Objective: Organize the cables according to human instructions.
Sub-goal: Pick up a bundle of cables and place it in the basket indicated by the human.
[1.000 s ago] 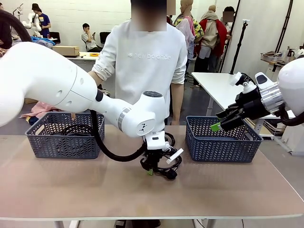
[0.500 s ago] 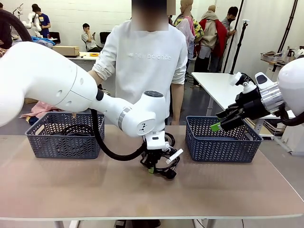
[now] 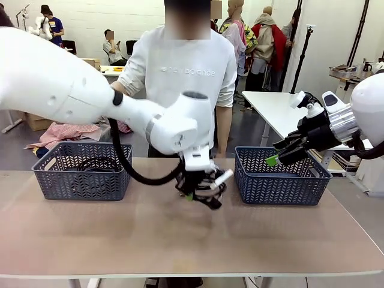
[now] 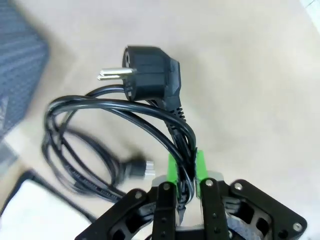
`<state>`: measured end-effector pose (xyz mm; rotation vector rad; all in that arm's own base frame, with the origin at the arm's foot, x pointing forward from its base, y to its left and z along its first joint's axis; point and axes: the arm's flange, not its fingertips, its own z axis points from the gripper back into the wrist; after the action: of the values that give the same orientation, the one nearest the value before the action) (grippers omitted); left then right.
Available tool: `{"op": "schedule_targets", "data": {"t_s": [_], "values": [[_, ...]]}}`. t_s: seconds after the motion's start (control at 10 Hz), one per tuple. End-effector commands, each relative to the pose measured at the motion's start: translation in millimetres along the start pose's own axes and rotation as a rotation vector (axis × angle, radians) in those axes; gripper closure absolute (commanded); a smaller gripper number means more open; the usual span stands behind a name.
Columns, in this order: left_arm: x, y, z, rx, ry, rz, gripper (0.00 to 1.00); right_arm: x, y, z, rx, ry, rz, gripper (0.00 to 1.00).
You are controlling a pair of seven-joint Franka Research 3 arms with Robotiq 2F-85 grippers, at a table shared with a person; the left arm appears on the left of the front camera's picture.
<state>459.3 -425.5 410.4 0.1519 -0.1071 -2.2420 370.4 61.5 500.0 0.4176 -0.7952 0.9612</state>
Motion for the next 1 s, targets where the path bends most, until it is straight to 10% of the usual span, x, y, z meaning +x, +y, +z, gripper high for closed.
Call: {"op": "schedule_targets", "data": {"t_s": [0.0,0.9], "values": [[-37.6,-14.5,49.2,0.01,0.057,0.138,1.0,-0.4,-4.1,-1.9,0.018,-0.029,0.014,0.0],[-247.8,-124.2,107.8,0.108,0.009,0.683,1.0,-0.4,-4.1,-1.9,0.018,-0.029,0.014,0.0]]}}
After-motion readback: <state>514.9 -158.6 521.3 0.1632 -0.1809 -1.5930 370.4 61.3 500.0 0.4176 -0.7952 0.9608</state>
